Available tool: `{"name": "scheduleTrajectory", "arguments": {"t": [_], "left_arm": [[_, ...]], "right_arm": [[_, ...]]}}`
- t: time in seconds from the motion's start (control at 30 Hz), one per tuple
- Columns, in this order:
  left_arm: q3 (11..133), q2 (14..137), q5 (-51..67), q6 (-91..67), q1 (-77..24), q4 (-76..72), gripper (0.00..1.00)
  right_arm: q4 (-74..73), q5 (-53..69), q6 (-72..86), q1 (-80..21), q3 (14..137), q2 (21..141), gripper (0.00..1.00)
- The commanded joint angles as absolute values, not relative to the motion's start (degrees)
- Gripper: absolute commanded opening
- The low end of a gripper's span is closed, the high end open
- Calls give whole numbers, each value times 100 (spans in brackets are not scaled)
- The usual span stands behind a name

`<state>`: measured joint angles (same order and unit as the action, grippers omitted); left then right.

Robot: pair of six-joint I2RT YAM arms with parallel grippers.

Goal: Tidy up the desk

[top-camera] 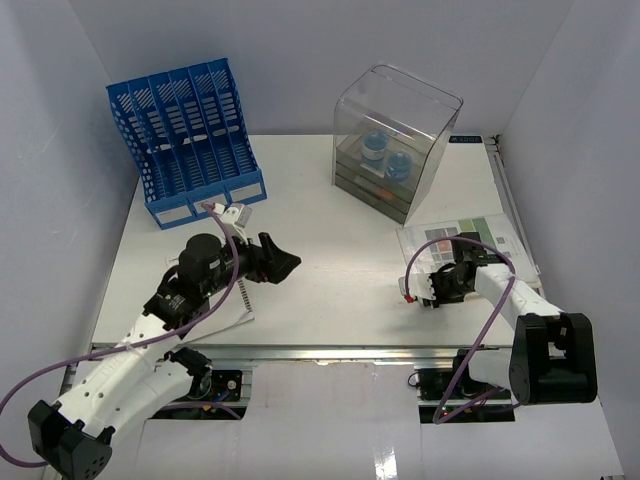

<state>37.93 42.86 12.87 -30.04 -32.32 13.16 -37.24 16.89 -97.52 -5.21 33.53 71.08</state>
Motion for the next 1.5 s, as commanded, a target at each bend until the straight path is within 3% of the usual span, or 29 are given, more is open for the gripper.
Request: {"name": "scheduleTrajectory", "arguments": {"t": [0.0,0.17,0.37,0.6,1.27,1.4,1.47], "left_arm": [[3435,4208,1653,-3455,-3226,677,98],[2949,4540,1909,-4131,-3226,-33,98],[2464,5181,2195,-5188,-3226,-1128,98],[2851,6266,1995,-6147,-3269,-1334,98],[4424,9062,2313,-7819,-4212,-1978,97],[4535,9290,2355,-7920,-4254,-1980,91],[4617,9357,2352,-7920,-4254,-1999,78]], "right_arm": [[-4009,1863,-9632,-512,3112,7392,22],[-4652,2305,-9498,-527,3343,7099,8],[-5579,3397,-9389,-536,4052,6494,8],[-6293,4635,-9170,-787,4936,6215,8],[-4124,4666,-6859,-3082,5340,6351,8],[-3986,4660,-6692,-3461,5423,6421,8],[-3875,4605,-6566,-3657,5416,6380,8]]}}
